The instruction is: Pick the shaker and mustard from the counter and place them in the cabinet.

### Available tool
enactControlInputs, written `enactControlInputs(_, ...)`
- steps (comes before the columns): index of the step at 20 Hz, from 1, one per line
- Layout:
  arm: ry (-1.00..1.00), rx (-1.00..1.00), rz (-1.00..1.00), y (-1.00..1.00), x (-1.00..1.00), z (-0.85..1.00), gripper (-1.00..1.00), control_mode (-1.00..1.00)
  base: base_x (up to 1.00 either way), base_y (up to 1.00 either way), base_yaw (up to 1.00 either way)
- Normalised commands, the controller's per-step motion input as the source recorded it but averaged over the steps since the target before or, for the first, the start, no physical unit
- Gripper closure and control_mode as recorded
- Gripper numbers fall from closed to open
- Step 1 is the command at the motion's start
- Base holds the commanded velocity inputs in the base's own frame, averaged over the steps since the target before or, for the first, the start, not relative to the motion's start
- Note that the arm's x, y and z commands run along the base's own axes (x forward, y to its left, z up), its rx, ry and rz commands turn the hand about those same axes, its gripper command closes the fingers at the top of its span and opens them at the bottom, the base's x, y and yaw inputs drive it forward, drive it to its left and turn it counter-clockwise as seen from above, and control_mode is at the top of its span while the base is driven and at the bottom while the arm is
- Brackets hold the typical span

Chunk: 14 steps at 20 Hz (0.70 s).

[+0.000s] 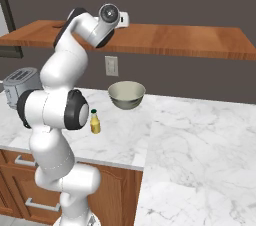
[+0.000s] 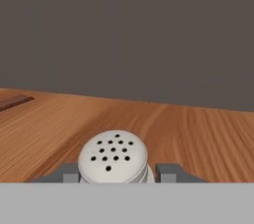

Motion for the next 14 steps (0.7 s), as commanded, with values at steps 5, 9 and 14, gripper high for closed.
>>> enactControlInputs(5, 0.00, 0.00, 0.00, 0.00, 0.00, 0.00, -1.00, -1.00, 0.00, 0.00, 0.00)
enactControlInputs(9, 0.00, 0.00, 0.00, 0.00, 0.01, 0.14, -1.00, -1.00, 0.00, 0.00, 0.00)
enactControlInputs(14, 0.00, 0.00, 0.00, 0.00, -0.02, 0.26, -1.00, -1.00, 0.00, 0.00, 0.00)
